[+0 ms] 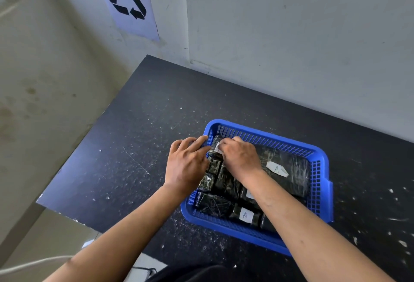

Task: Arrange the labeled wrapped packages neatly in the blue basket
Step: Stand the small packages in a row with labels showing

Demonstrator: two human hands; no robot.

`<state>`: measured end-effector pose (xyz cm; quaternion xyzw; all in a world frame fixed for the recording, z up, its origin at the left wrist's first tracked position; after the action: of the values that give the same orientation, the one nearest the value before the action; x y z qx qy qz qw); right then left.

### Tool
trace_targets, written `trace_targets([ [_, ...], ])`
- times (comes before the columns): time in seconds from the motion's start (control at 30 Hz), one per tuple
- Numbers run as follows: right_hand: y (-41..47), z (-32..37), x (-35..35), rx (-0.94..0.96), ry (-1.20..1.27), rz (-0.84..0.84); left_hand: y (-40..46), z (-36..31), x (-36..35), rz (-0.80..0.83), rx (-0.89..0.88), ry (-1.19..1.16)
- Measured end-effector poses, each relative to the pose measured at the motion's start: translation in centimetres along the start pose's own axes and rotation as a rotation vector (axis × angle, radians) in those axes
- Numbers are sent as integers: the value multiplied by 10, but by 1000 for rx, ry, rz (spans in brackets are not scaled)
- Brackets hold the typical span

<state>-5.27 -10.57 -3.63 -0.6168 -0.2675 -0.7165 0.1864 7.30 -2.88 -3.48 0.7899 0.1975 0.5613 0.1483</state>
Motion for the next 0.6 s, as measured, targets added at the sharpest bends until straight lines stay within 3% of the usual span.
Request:
trace_targets([
  [0.3, -26, 17, 8, -58, 168, -16, -1, 1, -2, -4, 3, 19],
  [0.43, -43, 20, -2, -93, 161, 84, -1, 2, -3, 7, 19, 11],
  [0.6, -39, 17, -2, -100, 94, 83, -1, 2, -3, 38, 26, 17],
])
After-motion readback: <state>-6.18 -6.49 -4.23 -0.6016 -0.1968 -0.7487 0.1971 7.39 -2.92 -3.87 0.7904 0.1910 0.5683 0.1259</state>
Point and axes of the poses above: each hand's wrist, its own y-axis towards the middle knuckle, its own x-axis out of the back of the hand, z = x × y, the point moved 4 cm from there along y, towards the middle knuckle, and after that the axes turned 12 degrees about -z, right-handed, at the moved point
